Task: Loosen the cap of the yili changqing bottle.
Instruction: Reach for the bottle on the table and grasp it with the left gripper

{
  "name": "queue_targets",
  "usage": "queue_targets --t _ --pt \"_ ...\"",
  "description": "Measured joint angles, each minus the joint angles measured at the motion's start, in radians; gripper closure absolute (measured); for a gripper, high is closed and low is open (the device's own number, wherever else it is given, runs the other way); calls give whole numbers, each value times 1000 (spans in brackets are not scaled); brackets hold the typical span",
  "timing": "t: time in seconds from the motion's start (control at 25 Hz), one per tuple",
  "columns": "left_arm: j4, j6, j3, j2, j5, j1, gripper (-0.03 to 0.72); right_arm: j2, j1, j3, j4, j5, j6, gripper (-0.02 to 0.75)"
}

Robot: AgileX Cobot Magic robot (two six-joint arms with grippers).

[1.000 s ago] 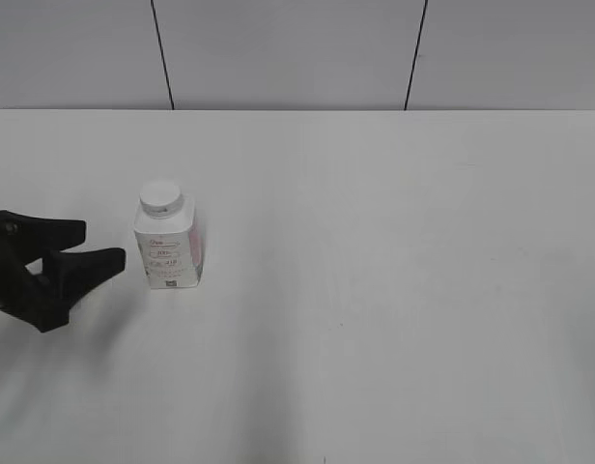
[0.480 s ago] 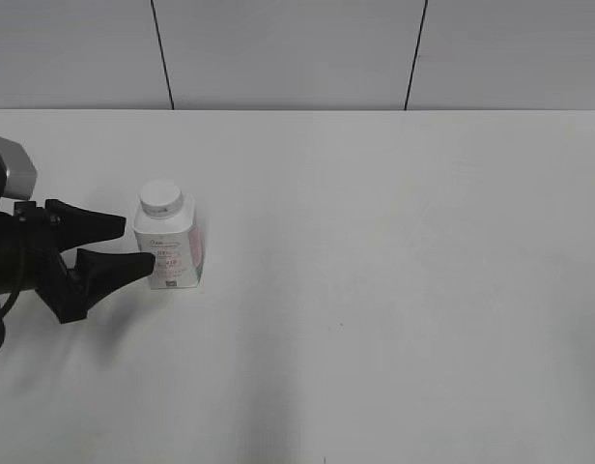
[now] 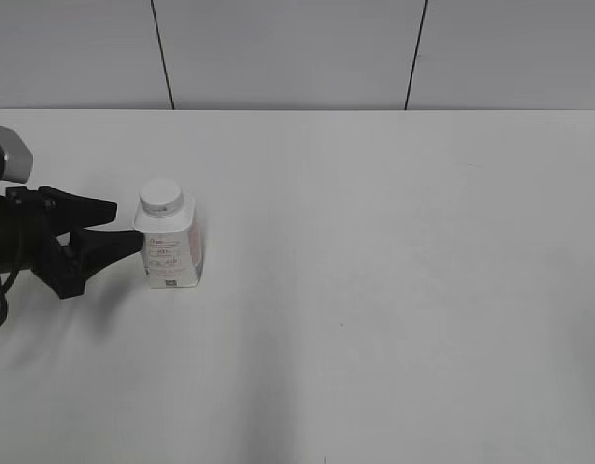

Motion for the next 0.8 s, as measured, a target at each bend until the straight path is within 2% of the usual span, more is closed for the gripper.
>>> queue_targets --t 0.12,0.36,0.8 --pt "6 -12 -26 32 2 0 241 0 0 0 0 0 0 204" --pt "51 -90 -61 60 -10 0 145 0 0 0 0 0 0 204" --pt "165 -137 -177 185 -64 0 132 0 0 0 0 0 0 204"
